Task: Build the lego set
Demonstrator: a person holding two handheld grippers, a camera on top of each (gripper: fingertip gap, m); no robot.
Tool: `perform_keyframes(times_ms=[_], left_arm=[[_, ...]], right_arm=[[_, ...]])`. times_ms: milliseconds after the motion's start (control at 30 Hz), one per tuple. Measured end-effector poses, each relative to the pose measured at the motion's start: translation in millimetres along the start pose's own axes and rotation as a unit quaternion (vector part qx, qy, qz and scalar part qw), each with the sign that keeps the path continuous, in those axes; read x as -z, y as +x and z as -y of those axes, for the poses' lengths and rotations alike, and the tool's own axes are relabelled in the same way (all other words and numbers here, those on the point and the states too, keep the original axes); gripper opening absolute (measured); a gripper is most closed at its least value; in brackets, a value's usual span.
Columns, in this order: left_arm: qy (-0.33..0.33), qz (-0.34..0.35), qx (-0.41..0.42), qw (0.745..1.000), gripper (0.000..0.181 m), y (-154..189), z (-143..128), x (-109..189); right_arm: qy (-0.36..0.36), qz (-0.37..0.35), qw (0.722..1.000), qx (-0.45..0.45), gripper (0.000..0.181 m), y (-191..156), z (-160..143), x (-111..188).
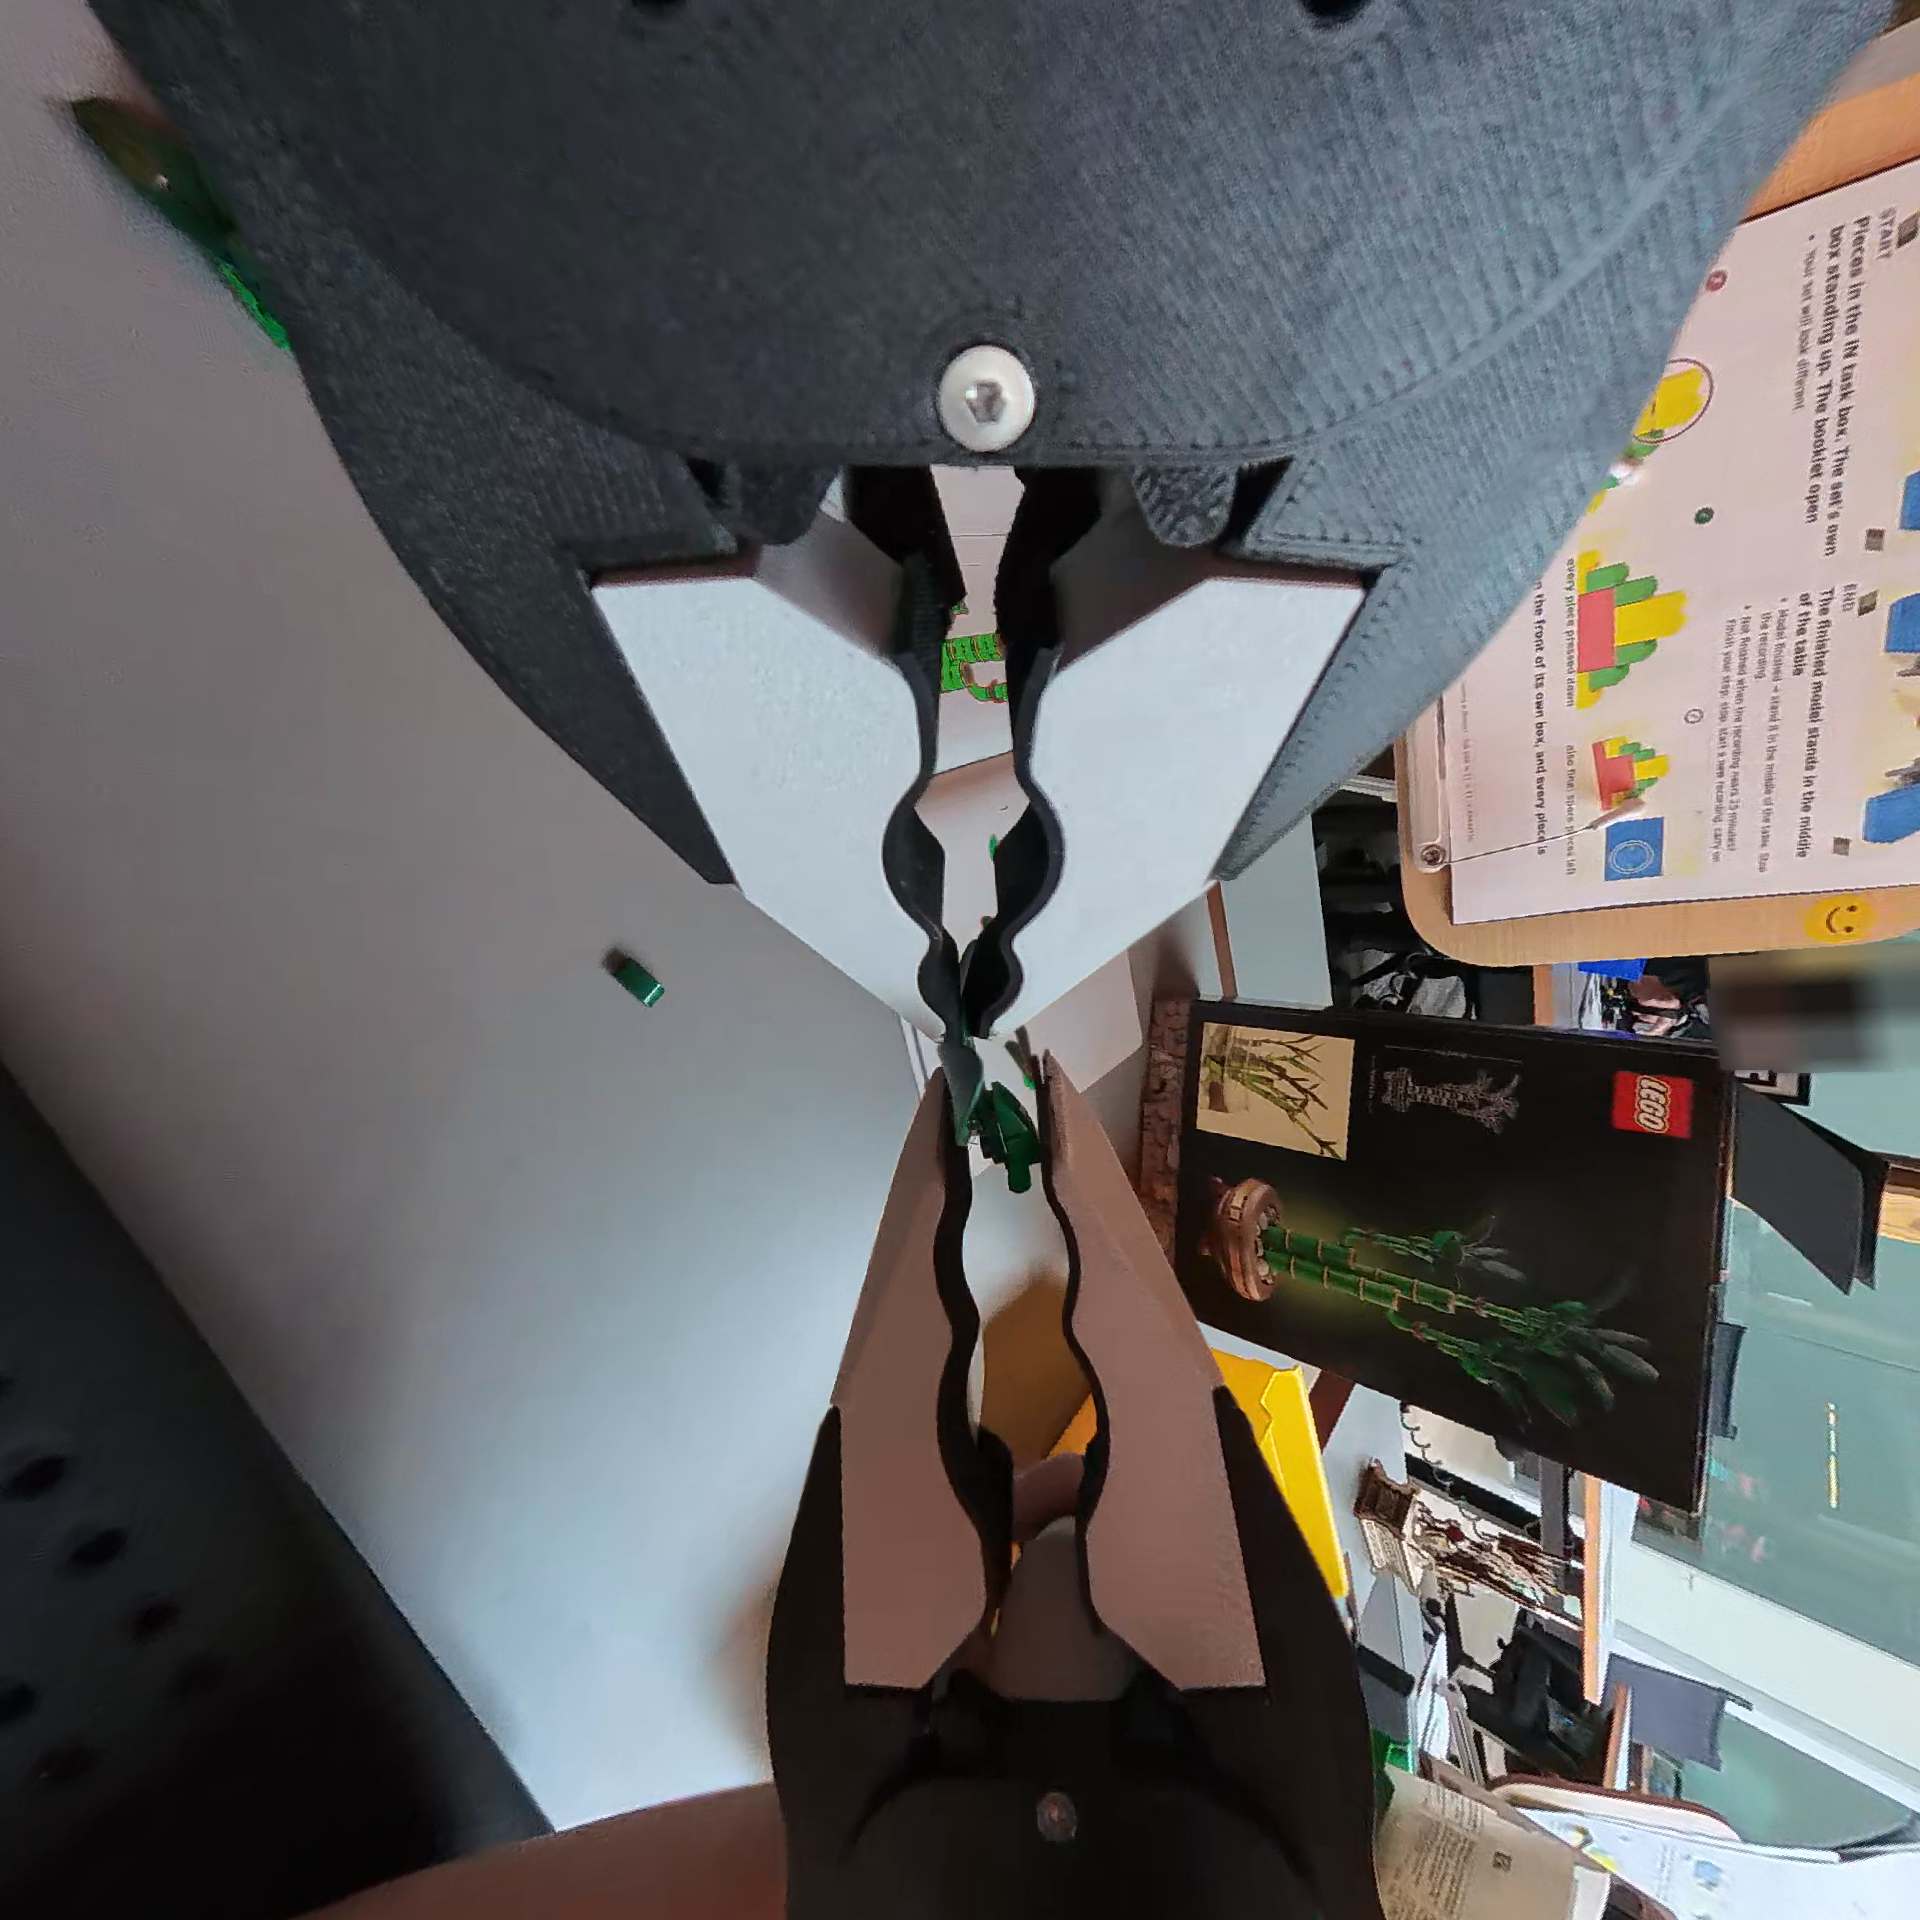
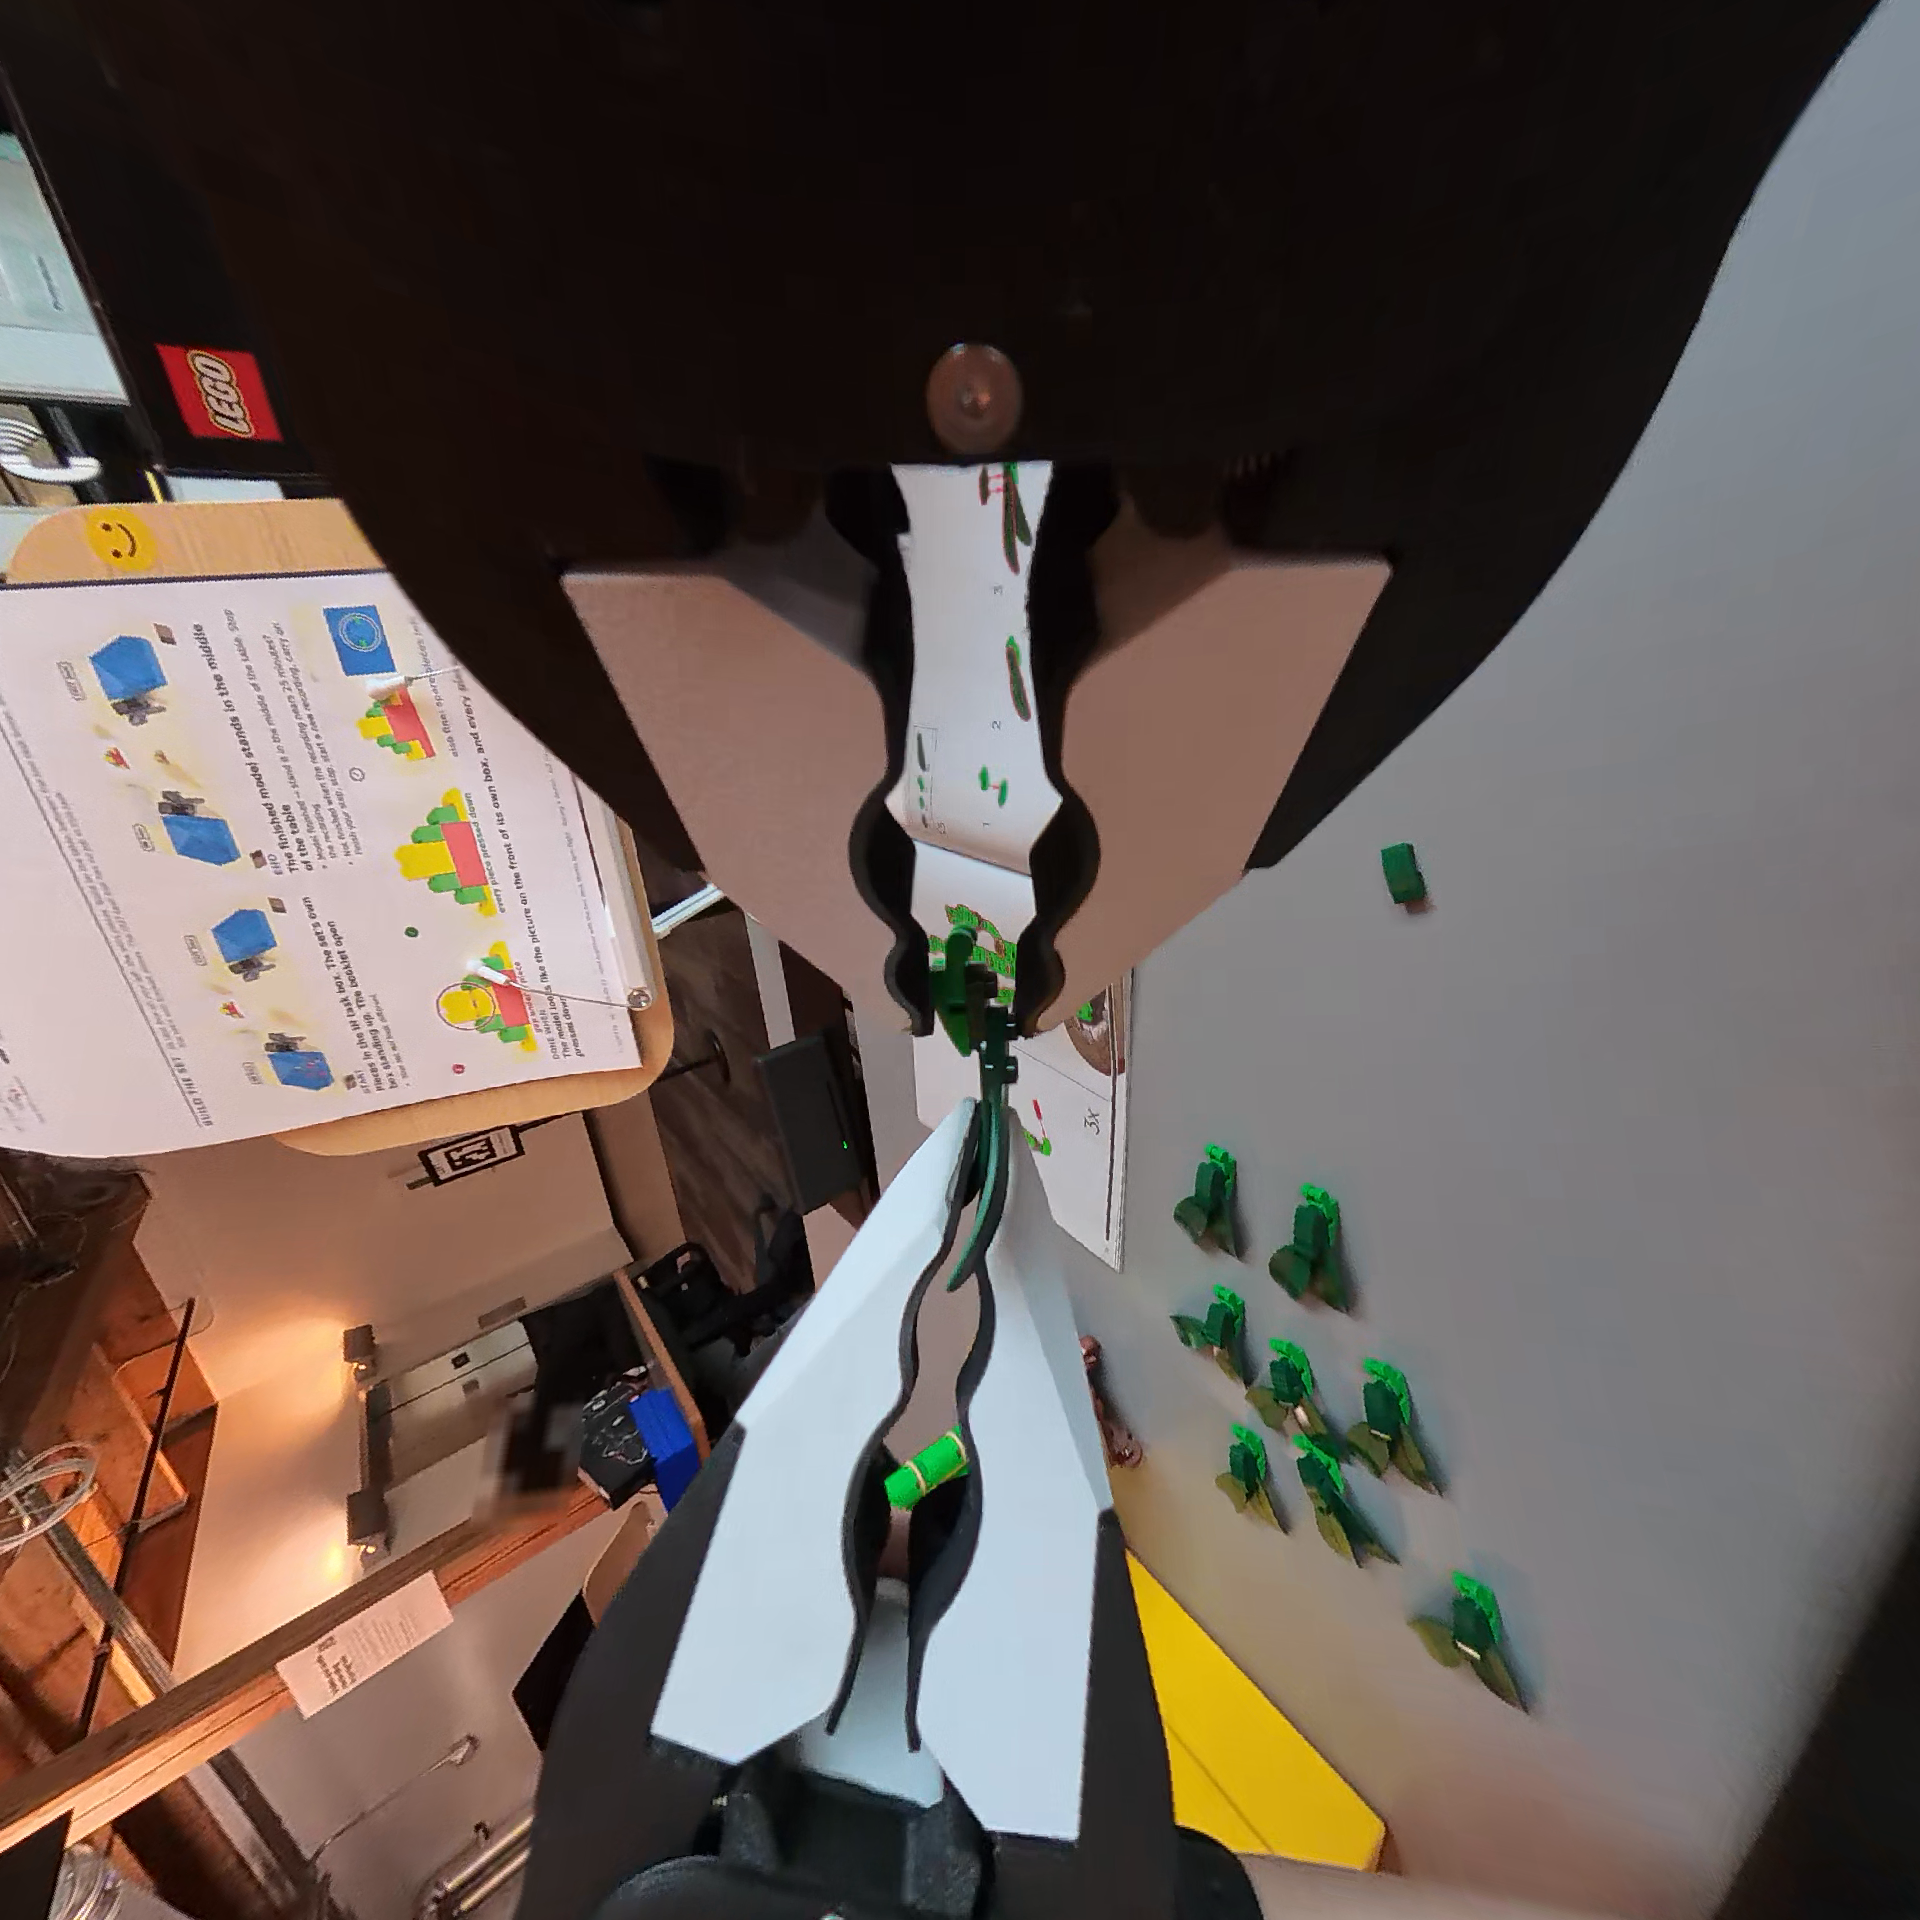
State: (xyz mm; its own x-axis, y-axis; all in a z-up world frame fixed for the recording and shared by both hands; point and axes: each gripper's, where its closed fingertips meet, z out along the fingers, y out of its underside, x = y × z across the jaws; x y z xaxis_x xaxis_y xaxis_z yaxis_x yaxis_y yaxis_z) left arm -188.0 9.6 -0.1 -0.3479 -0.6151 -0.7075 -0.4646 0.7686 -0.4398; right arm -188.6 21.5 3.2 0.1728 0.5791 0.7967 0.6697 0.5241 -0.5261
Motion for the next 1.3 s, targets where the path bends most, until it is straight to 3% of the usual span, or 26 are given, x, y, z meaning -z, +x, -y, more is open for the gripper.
perform_keyframes(times_ms=[633,867,967,1300], left_arm=[[-0.04,-0.039,0.008,0.998,0.0,13,-16,-13],[-0.037,-0.055,0.025,0.997,0.0,16,-18,-13],[-0.035,-0.055,0.027,0.998,0.0,16,-20,-13],[-0.044,-0.058,0.024,0.997,0.0,18,-26,-16]], right_arm=[[-0.068,0.025,0.997,0.037,0.01,-20,-16,-12],[-0.073,0.037,0.996,0.037,0.01,-24,-17,-14],[-0.058,0.038,0.998,-0.005,0.012,-21,-17,-16],[-0.072,0.033,0.996,0.029,0.011,-24,-22,-20]])
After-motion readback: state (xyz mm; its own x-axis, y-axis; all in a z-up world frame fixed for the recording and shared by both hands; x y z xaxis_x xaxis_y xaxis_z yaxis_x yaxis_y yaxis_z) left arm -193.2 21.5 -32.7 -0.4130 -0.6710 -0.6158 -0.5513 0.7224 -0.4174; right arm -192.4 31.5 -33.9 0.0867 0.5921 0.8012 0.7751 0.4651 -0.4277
